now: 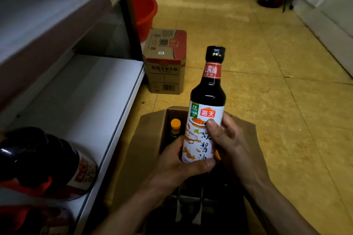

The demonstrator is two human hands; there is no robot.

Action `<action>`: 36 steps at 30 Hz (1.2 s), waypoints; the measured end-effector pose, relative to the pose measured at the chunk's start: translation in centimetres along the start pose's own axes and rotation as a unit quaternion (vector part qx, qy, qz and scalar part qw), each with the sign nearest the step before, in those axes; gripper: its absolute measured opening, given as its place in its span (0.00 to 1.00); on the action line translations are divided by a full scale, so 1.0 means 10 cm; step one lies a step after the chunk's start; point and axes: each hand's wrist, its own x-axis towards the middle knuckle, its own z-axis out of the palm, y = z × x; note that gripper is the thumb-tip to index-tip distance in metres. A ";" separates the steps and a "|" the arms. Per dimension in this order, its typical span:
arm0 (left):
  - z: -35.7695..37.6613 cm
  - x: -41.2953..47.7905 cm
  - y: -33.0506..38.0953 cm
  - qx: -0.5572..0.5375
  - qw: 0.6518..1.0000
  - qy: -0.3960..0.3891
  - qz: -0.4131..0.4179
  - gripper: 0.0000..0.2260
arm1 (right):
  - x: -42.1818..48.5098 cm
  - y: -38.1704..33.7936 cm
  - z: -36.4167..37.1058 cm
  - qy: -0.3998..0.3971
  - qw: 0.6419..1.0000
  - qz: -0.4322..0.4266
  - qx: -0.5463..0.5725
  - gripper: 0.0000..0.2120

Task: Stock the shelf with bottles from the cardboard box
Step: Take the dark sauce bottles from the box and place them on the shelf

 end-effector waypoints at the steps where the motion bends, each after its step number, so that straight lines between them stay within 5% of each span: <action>1: 0.02 0.00 -0.03 -0.009 1.000 0.018 0.006 0.28 | 0.01 0.00 0.01 -0.006 1.000 0.001 -0.013 0.16; 9: 0.04 0.02 -0.07 -0.041 0.997 0.059 0.020 0.28 | 0.10 0.00 -0.03 -0.059 0.996 0.029 -0.062 0.14; 12: 0.02 0.04 -0.06 -0.044 0.997 0.057 0.008 0.28 | 0.13 0.03 -0.06 -0.078 0.994 0.070 -0.013 0.21; 22: 0.09 -0.08 0.08 -0.046 0.996 0.071 -0.025 0.27 | 0.14 -0.06 0.04 -0.050 0.986 0.134 0.087 0.21; 36: 0.34 -0.54 0.33 -0.066 0.993 0.041 -0.094 0.30 | -0.31 -0.38 0.10 0.007 0.985 0.157 0.073 0.27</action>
